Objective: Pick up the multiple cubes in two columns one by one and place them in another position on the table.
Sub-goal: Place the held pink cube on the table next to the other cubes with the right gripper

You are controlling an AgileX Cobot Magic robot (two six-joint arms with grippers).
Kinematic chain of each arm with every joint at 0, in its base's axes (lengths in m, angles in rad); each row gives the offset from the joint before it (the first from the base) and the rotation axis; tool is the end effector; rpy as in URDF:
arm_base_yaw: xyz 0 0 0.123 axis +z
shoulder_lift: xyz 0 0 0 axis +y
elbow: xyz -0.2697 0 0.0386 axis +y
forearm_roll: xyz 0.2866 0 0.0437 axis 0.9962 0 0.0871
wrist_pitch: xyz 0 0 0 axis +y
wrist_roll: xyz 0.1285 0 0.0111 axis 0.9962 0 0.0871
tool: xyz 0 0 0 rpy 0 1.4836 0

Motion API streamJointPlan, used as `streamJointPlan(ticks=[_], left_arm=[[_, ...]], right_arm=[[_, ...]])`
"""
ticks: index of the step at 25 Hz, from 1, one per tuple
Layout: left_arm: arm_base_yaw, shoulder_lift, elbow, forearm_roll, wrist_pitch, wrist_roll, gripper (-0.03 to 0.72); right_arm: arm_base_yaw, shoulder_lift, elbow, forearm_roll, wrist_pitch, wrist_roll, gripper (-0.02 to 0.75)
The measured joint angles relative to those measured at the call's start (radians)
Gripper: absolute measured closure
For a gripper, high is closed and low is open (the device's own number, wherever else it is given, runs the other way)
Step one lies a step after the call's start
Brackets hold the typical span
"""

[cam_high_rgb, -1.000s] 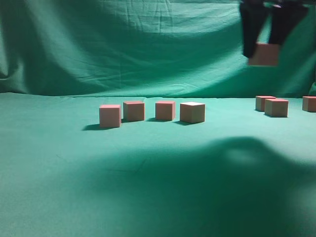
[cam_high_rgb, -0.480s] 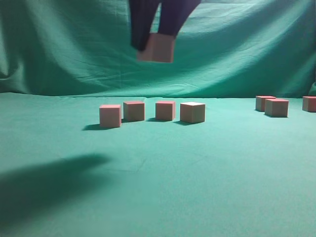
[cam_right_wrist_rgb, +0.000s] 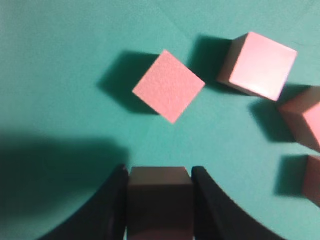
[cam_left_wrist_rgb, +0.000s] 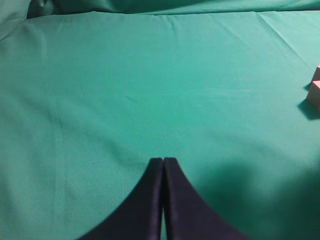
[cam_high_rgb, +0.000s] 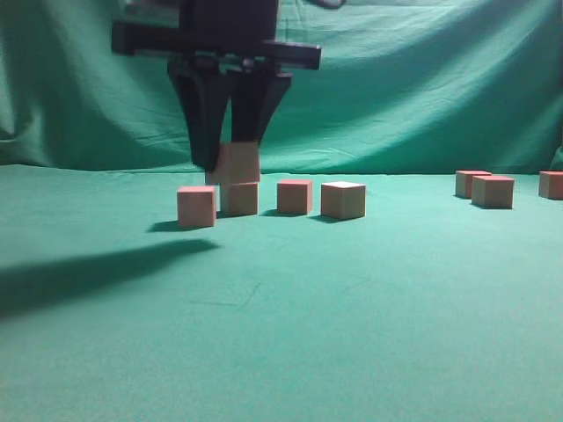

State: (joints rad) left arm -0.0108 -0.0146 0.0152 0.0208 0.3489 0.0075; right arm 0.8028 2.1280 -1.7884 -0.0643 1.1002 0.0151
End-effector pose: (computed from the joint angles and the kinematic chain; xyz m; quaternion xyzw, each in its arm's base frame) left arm 0.1409 -0.0006 0.1676 0.0129 0.7934 0.0078 0.6085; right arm 0.3443 0.3459 0.1515 -0.3918 0.9131 0.0157 0.1118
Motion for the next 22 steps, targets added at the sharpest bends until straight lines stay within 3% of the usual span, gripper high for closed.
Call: streamJointPlan(ticks=[22], left_arm=[[0.0,0.0,0.0,0.0,0.0,0.0,0.688]], right_arm=[[0.0,0.094,-0.041,0.012,-0.039,0.023,0.475]])
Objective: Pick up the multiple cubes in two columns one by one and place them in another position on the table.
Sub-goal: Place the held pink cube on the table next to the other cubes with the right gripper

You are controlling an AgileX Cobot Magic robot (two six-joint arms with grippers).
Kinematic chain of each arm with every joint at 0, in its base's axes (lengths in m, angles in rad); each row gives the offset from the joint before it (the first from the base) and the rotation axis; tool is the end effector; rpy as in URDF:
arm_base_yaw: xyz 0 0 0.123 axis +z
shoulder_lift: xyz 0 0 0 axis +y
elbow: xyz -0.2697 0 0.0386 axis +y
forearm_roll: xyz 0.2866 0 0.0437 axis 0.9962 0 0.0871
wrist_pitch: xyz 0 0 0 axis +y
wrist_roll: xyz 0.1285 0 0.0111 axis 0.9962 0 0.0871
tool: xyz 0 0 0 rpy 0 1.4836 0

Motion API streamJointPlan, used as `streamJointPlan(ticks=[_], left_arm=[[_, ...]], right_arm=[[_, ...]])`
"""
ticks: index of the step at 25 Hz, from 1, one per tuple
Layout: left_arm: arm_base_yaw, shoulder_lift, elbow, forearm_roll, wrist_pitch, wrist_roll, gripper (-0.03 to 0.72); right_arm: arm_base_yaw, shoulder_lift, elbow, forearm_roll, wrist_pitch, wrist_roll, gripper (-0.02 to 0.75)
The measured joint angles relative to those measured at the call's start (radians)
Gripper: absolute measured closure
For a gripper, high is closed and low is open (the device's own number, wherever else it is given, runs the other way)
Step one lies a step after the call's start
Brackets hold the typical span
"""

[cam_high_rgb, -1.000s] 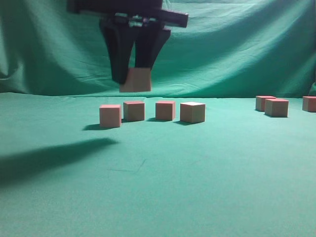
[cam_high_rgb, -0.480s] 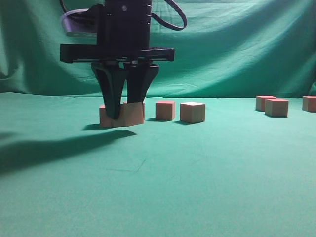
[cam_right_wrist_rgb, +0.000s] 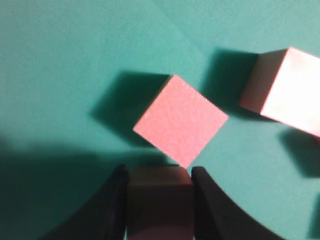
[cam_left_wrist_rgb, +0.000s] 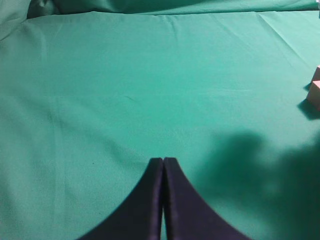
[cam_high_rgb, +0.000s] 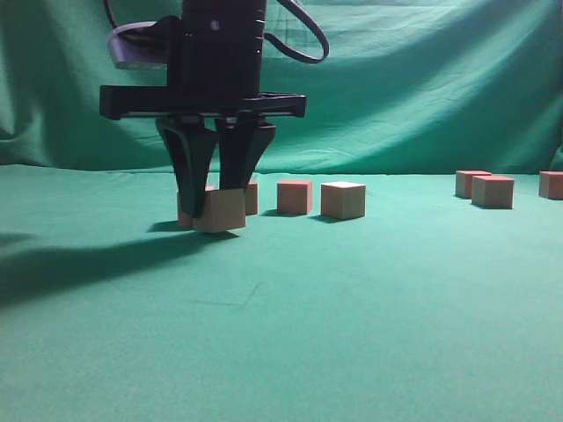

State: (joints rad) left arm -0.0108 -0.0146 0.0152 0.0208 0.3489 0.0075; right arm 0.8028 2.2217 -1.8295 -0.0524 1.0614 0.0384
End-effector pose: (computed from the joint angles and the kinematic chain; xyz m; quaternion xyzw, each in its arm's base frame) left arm 0.1409 -0.0006 0.1676 0.0129 0.7934 0.0078 0.6085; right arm 0.3528 0.3568 0.1188 -0.3805 0.9188 0.0197 0.1029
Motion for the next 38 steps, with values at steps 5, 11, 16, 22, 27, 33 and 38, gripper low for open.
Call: streamJointPlan(ticks=[5,11,16,22,27,33,38], left_arm=[[0.0,0.0,0.0,0.0,0.0,0.0,0.688],[0.0,0.0,0.0,0.0,0.0,0.0,0.688],[0.0,0.0,0.0,0.0,0.0,0.0,0.688],[0.0,0.0,0.0,0.0,0.0,0.0,0.688],[0.0,0.0,0.0,0.0,0.0,0.0,0.688],[0.0,0.0,0.0,0.0,0.0,0.0,0.688],[0.0,0.0,0.0,0.0,0.0,0.0,0.688]], right_arm=[[0.0,0.0,0.0,0.0,-0.013,0.001,0.475],[0.0,0.0,0.0,0.0,-0.013,0.018,0.475],[0.0,0.0,0.0,0.0,-0.013,0.027,0.475],[0.0,0.01,-0.002,0.0,-0.009,0.027,0.475],[0.0,0.01,-0.002,0.0,-0.009,0.027,0.475],[0.0,0.01,-0.002,0.0,-0.008,0.027,0.475],[0.0,0.014,-0.002,0.0,-0.002,0.034,0.425]])
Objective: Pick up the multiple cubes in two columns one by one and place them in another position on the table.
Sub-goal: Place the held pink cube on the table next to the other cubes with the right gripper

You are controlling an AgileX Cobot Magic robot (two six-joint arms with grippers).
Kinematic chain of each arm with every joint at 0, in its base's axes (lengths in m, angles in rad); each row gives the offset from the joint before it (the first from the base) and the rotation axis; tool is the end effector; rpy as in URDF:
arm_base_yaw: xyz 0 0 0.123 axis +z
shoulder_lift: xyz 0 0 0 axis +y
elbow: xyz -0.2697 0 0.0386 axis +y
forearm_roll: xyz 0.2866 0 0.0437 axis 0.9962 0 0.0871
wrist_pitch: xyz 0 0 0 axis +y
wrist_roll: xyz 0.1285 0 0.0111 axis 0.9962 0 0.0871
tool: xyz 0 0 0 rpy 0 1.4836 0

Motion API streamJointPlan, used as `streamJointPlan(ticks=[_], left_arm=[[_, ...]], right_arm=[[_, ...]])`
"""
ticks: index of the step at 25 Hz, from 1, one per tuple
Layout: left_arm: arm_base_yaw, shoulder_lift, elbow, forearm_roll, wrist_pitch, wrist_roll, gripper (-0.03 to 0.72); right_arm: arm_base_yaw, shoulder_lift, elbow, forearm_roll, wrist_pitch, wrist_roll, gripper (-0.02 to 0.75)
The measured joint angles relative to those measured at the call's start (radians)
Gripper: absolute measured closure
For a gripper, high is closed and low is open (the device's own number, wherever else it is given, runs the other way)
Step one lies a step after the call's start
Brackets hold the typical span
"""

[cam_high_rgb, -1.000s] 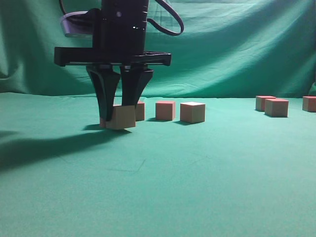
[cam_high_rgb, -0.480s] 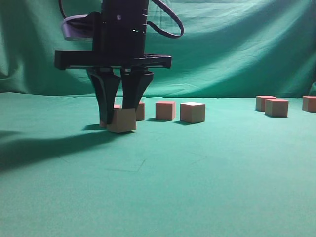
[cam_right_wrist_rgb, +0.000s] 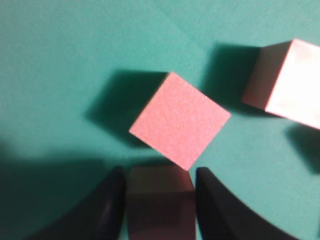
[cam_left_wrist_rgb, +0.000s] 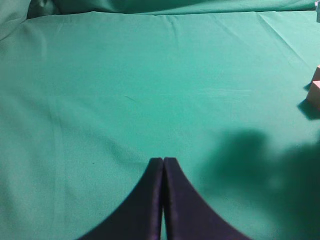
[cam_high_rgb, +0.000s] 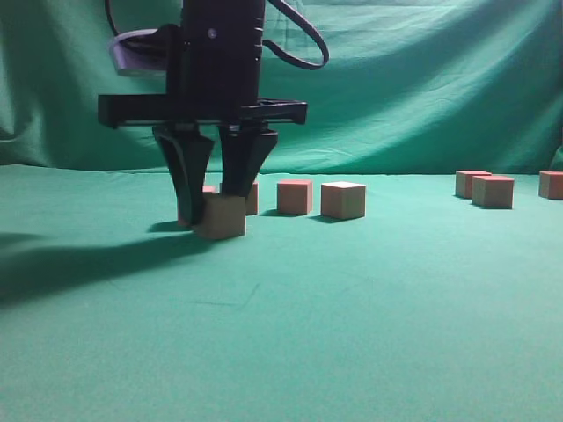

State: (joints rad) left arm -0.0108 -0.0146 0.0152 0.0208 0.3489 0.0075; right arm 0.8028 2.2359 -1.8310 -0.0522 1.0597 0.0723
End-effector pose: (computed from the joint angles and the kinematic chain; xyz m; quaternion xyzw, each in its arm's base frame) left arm 0.1409 -0.0006 0.1676 0.0129 0.7934 0.0078 0.6085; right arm 0.3531 0.3571 0.1122 -0.3652 0.9256 0.0193 0.0975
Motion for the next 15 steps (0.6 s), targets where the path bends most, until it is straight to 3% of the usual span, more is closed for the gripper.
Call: streamJointPlan(ticks=[7,15], left_arm=[[0.0,0.0,0.0,0.0,0.0,0.0,0.688],[0.0,0.0,0.0,0.0,0.0,0.0,0.688]], right_arm=[[0.0,0.004,0.0,0.0,0.009,0.004,0.168],[0.0,-0.068,0.0,-0.002,0.045,0.004,0.142]])
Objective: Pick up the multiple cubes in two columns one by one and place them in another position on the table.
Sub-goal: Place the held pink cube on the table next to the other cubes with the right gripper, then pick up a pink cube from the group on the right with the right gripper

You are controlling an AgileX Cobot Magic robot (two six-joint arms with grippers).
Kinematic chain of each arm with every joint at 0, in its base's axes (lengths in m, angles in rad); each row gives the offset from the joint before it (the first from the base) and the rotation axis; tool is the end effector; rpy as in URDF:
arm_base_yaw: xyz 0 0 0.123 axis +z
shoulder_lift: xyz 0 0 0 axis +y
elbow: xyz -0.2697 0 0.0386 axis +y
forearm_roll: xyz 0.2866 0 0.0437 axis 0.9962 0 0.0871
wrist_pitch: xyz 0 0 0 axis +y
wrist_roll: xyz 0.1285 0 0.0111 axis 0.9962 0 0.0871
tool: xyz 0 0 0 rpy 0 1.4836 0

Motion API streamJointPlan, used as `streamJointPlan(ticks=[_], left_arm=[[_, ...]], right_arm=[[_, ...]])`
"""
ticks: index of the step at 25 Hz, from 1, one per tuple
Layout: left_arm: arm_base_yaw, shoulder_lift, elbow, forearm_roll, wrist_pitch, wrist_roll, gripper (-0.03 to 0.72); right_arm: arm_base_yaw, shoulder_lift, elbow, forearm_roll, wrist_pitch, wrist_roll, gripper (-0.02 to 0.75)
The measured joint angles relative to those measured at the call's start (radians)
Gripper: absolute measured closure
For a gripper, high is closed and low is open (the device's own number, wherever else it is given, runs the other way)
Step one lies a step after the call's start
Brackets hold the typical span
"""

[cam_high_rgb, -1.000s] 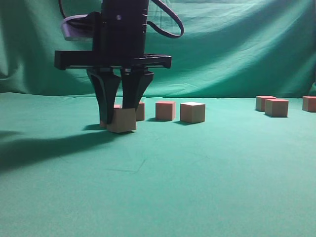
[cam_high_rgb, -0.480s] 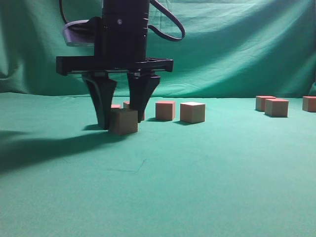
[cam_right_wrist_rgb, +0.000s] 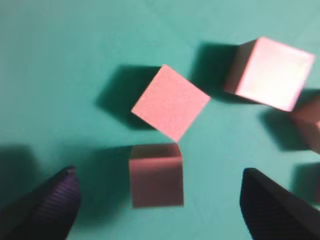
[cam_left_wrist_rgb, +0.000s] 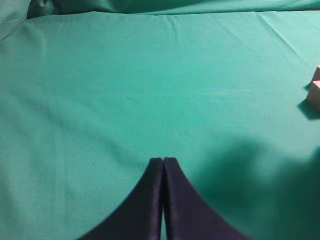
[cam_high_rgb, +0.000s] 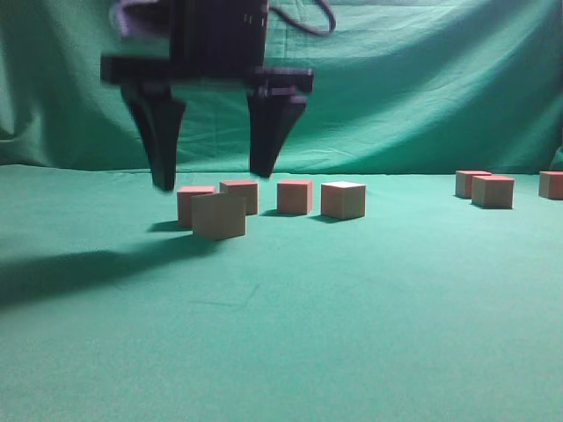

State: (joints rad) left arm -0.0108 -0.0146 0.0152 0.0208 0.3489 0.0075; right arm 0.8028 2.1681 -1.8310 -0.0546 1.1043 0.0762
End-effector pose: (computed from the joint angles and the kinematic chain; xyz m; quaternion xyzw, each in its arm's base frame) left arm 0.1409 -0.0006 0.1676 0.0129 0.7934 0.0078 0.6085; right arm 0.3492 0.3525 0.1449 -0.3621 0.9255 0.0228 0.1087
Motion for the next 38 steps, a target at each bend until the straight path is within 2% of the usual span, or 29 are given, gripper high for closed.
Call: streamJointPlan(ticks=[4,8,9,12,16,17,20,27,30,33,37,38], left_arm=[[0.0,0.0,0.0,0.0,0.0,0.0,0.688],[0.0,0.0,0.0,0.0,0.0,0.0,0.688],[0.0,0.0,0.0,0.0,0.0,0.0,0.688],[0.0,0.0,0.0,0.0,0.0,0.0,0.688],[0.0,0.0,0.0,0.0,0.0,0.0,0.688],[0.0,0.0,0.0,0.0,0.0,0.0,0.688],[0.0,0.0,0.0,0.0,0.0,0.0,0.688],[0.0,0.0,0.0,0.0,0.0,0.0,0.688],[0.0,0.0,0.0,0.0,0.0,0.0,0.688],[0.0,0.0,0.0,0.0,0.0,0.0,0.688],[0.0,0.0,0.0,0.0,0.0,0.0,0.688],[0.0,0.0,0.0,0.0,0.0,0.0,0.688]], right_arm=[[0.0,-0.109,0.0,-0.026,0.062,0.0,0.142],[0.0,-0.224,0.0,-0.106,0.125,0.005,0.142],[0.0,-0.249,0.0,-0.129,0.129,0.015,0.197],[-0.006,-0.337,0.0,-0.173,0.135,0.031,0.282],[-0.05,-0.443,0.009,-0.226,0.139,0.068,0.275],[-0.072,-0.471,0.015,-0.242,0.141,0.078,0.316],[-0.162,-0.541,0.056,-0.277,0.141,0.103,0.301],[-0.479,-0.651,0.253,-0.296,0.145,0.147,0.301],[-0.614,-0.653,0.346,-0.293,0.131,0.163,0.301],[-0.702,-0.63,0.405,-0.236,0.103,0.168,0.301],[-0.752,-0.566,0.443,-0.177,0.064,0.158,0.14],[-0.753,-0.548,0.445,-0.173,0.053,0.156,0.125]])
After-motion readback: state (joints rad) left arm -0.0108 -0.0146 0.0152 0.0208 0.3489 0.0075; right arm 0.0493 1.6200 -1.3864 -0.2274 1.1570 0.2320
